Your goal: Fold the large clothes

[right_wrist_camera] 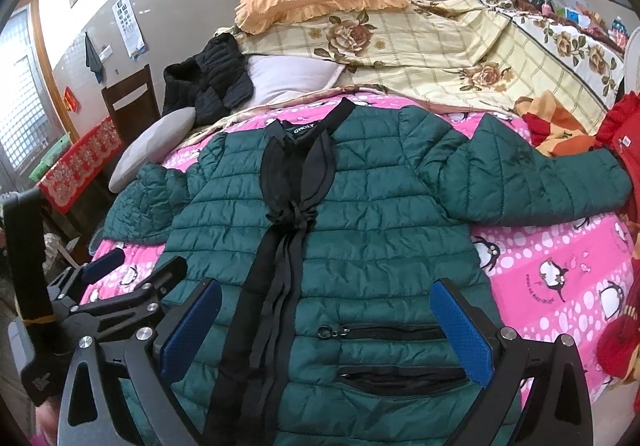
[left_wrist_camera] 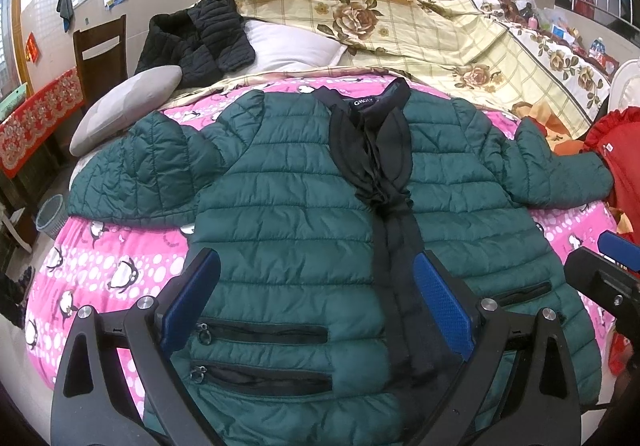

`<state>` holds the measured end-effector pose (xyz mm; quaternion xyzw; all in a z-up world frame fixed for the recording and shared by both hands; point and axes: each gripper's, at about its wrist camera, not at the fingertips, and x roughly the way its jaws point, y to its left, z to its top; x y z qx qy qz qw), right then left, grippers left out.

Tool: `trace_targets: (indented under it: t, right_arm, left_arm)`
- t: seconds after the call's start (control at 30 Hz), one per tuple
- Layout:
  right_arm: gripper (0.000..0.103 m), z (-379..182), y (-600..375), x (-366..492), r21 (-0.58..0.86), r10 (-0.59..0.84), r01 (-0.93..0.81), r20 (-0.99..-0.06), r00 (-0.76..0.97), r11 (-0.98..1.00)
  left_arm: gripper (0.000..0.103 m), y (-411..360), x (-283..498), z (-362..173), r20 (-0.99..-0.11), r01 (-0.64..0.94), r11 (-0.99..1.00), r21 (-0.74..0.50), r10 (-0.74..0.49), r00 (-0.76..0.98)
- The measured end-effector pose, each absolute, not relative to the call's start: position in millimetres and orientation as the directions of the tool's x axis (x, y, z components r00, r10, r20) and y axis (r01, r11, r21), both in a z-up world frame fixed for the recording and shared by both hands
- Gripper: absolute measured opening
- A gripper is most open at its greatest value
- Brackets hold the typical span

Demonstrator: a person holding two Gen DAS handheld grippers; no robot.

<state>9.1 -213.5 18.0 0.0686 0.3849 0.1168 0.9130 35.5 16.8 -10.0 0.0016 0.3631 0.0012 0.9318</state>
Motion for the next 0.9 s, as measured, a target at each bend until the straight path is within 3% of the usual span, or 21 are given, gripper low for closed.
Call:
trace_targets:
  t: [0.37,0.57,0.9]
  right_arm:
    - [0.103,29.7,-202.0,17.3,0.314,0.338,-0.160,-0.674,0.657,0.936]
    - [0.103,25.2,-190.4,25.6,0.239,0.256,-0.122,-0.676,0.691,0.963]
    - [0.103,8.5,-182.1,33.7,0.217,0.244,-0.126,-0.697,0.674,0.968]
  left_arm:
    - [0.098,23.8,38.9,-12.9,-0.678,0.002,0.999,0.033,0.021,0.735]
    - [0.098,34.8,40.7,-14.0,-0.683,0.001,0.999,0.049,0.033,0.729]
    - [0.098,47.4,44.1,-20.1,-0.699,-0.015,0.999,0.048,0.045,0.714]
